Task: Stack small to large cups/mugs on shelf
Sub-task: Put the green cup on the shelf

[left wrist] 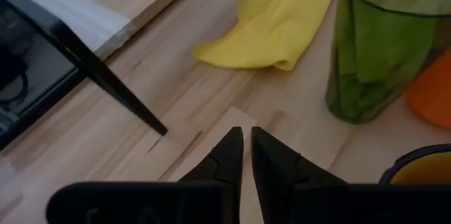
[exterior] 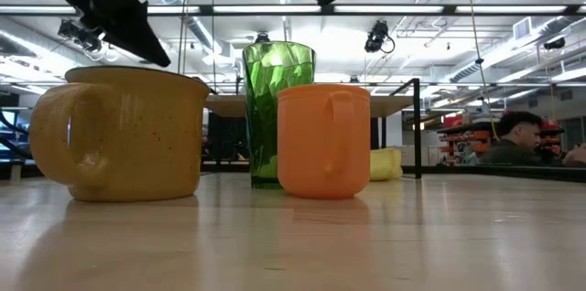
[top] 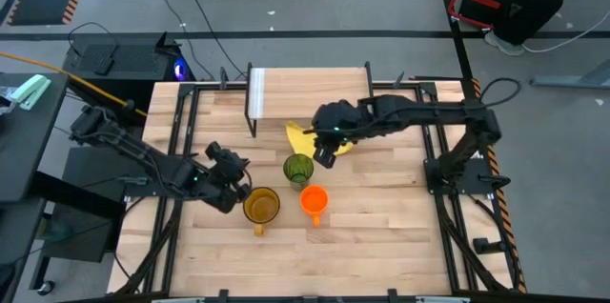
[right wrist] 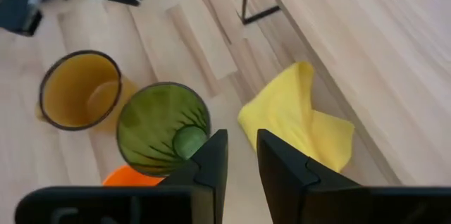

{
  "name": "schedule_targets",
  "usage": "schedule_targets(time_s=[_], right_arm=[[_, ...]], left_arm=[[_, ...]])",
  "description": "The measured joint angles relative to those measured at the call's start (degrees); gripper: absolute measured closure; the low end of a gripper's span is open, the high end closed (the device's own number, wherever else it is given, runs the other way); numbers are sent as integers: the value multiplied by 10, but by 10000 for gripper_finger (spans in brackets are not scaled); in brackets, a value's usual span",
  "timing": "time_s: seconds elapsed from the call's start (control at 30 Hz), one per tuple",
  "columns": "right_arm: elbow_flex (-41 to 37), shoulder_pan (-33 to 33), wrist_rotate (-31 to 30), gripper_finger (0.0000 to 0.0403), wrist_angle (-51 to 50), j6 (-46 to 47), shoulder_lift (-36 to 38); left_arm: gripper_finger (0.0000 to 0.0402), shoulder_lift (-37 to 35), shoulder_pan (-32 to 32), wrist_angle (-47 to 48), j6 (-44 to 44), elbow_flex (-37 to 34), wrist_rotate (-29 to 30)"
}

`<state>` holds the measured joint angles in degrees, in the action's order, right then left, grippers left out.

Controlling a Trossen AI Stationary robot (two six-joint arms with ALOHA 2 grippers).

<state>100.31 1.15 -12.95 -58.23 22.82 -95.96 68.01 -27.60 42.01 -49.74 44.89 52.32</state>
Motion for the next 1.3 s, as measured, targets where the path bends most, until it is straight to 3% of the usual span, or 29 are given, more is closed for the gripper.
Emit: schedule_targets(time_s=[0.23, 0.67, 0.9, 1.3], right_arm=[[76, -20, 7, 318, -79, 15, -53], [81, -70, 43, 318, -93, 14, -77], [81, -77, 86, 318, -114, 16, -83], [80, -34, 120, 318, -83, 1, -130]], left_arm=[[390, 0, -41, -52, 0, -31, 51], [381, 0, -84, -235, 54, -133, 150], [392, 0, -84, -293, 51, -181, 161], [361, 0, -73, -327, 55, -188, 176]])
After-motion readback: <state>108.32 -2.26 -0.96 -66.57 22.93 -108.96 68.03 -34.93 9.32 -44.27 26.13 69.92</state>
